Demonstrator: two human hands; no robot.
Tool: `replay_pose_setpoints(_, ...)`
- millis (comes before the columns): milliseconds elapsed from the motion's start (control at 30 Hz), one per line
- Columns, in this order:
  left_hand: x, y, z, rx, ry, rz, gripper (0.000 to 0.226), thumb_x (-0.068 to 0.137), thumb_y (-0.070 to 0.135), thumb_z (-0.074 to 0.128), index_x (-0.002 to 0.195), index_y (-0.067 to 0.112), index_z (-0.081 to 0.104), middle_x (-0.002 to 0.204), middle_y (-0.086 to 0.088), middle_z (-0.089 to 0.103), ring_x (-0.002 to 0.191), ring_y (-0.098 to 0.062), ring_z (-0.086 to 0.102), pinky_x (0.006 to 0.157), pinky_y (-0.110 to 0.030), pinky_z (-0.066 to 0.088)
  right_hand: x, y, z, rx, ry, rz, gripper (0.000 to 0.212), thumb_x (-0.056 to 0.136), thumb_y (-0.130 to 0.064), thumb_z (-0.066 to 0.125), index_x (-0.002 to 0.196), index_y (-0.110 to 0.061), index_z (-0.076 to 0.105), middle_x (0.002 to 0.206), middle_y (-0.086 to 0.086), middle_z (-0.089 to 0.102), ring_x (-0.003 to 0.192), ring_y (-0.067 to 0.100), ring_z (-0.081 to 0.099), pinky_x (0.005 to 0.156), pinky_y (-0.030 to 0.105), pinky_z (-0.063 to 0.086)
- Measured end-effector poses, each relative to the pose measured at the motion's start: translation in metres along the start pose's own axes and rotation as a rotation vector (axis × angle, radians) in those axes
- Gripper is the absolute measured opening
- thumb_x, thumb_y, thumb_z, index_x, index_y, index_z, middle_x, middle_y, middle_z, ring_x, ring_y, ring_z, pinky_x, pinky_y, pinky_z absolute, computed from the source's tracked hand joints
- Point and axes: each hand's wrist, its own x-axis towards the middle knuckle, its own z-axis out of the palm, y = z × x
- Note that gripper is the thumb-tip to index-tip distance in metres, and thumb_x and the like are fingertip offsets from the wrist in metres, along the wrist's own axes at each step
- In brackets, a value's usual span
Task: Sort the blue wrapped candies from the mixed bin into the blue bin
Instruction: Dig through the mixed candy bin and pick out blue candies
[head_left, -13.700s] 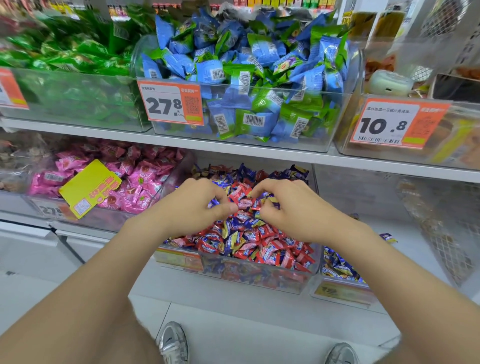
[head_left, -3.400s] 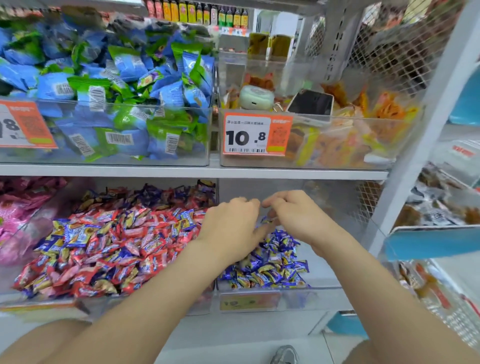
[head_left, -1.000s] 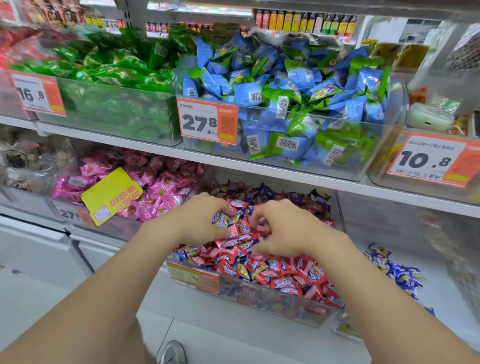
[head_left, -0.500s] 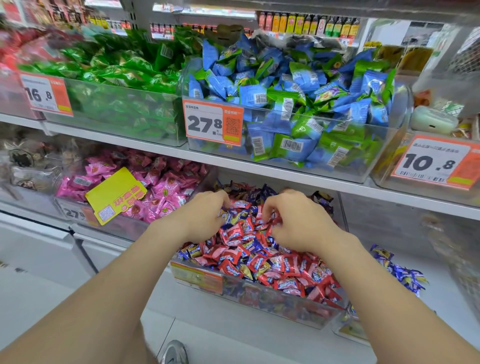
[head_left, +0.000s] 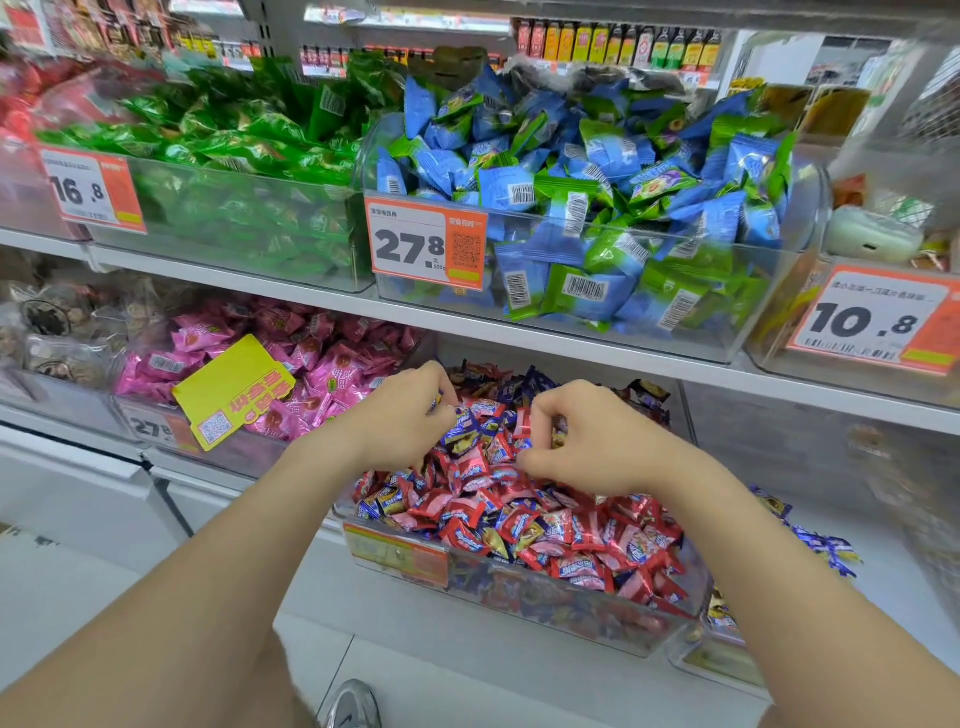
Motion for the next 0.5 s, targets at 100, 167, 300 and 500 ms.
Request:
replay_pose_setpoints(100,0.001,-0.001,0.000,0.050,-0.026,0.015,0.015,0.110,0.020,0.043,0.124,0.021,0.050,0.084,0.002,0.043,0.063,-0.014,0.053,0.049,-0.022,0.035,0.000,0.006,-0.005,0.078,0.076,0.008,0.014,0.088,-0.025,0.074,0.081,-0.020,0.062,0.081,-0.007,0.069,0.062,0.000,0.059,0.062,0.029,0.049)
replay_pose_setpoints(167,0.001,-0.002,-0.001,0.058,-0.022,0.041,0.016,0.109,0.021,0.045,0.122,0.027,0.052,0.092,0.001,0.046,0.082,-0.023,0.066,0.058,-0.031,0.044,0.002,0.007,-0.002,0.103,0.080,-0.008,0.006,0.092,-0.025,0.065,0.097,-0.029,0.064,0.090,-0.004,0.070,0.053,0.003,0.054,0.056,0.025,0.047)
replay_pose_setpoints(300,0.000,0.000,0.001,0.035,0.006,0.071,0.016,0.106,0.017,0.050,0.115,0.029,0.056,0.083,0.001,0.054,0.063,-0.027,0.059,0.057,-0.043,0.048,0.014,0.004,0.018,0.015,0.163,0.008,0.027,0.102,-0.024,0.049,0.099,-0.016,0.074,0.064,-0.002,0.064,0.046,0.005,0.047,0.048,0.022,0.038)
replay_pose_setpoints(500,0.002,-0.003,0.003,-0.106,0.071,0.114,0.029,0.102,0.006,0.048,0.111,0.032,0.058,0.100,0.000,0.061,0.048,-0.014,0.045,0.046,-0.030,0.043,0.039,0.000,0.030,0.026,0.435,0.041,0.052,0.101,-0.056,0.059,0.066,-0.018,0.063,0.060,0.003,0.064,0.069,0.026,0.063,0.070,0.043,0.053)
